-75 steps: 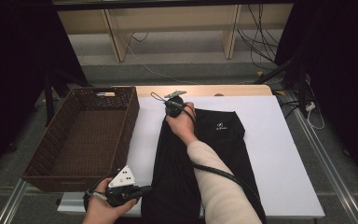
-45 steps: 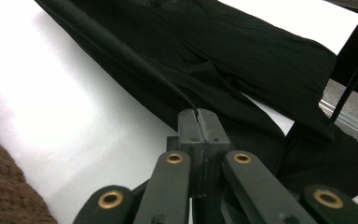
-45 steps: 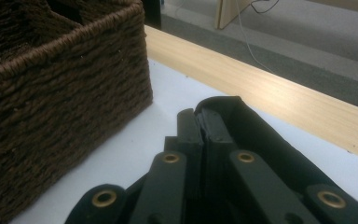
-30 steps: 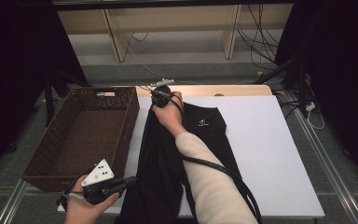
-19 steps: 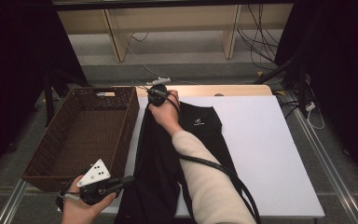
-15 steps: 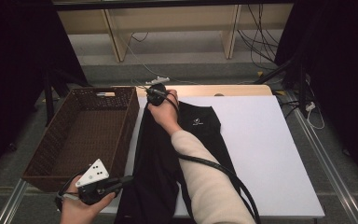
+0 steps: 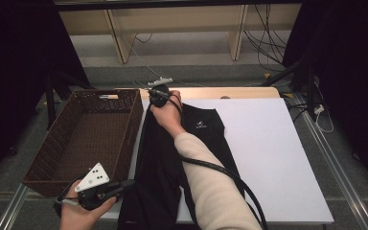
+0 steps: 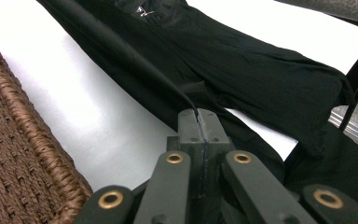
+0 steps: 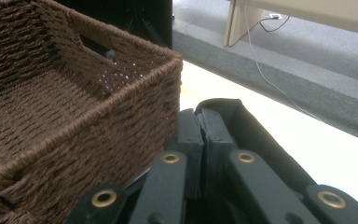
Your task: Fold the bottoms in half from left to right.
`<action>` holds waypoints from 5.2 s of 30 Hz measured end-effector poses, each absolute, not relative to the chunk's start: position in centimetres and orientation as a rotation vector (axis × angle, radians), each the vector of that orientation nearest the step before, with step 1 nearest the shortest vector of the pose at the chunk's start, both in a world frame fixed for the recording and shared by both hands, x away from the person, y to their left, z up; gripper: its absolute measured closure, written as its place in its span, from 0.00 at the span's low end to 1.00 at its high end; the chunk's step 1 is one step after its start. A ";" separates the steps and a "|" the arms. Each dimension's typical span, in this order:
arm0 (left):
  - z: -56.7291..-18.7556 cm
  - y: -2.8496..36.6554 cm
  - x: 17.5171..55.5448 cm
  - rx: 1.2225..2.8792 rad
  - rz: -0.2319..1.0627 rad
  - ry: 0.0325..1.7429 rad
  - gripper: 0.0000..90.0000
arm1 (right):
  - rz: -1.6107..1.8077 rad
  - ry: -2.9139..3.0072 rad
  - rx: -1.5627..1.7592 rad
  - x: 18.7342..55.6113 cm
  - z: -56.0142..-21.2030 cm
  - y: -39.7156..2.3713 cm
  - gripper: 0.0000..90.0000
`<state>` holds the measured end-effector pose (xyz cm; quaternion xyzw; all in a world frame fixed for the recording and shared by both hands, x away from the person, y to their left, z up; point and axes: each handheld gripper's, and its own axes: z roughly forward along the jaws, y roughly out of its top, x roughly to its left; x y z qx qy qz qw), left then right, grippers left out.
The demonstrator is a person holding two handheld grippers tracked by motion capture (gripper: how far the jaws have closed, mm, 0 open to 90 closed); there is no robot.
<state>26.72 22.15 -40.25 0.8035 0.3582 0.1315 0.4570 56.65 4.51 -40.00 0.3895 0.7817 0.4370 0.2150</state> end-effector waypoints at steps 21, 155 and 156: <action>-39.9 22.7 26.4 1.966 0.344 0.889 0.99 | 1.227 2.166 1.063 56.7 -39.3 5.6 0.98; -40.0 11.9 29.5 2.002 0.223 0.510 0.99 | 1.164 2.088 1.256 56.8 -41.0 -5.7 0.99; -40.0 11.9 29.5 2.003 0.223 0.506 0.99 | 1.163 2.086 1.257 56.8 -41.0 -5.7 0.99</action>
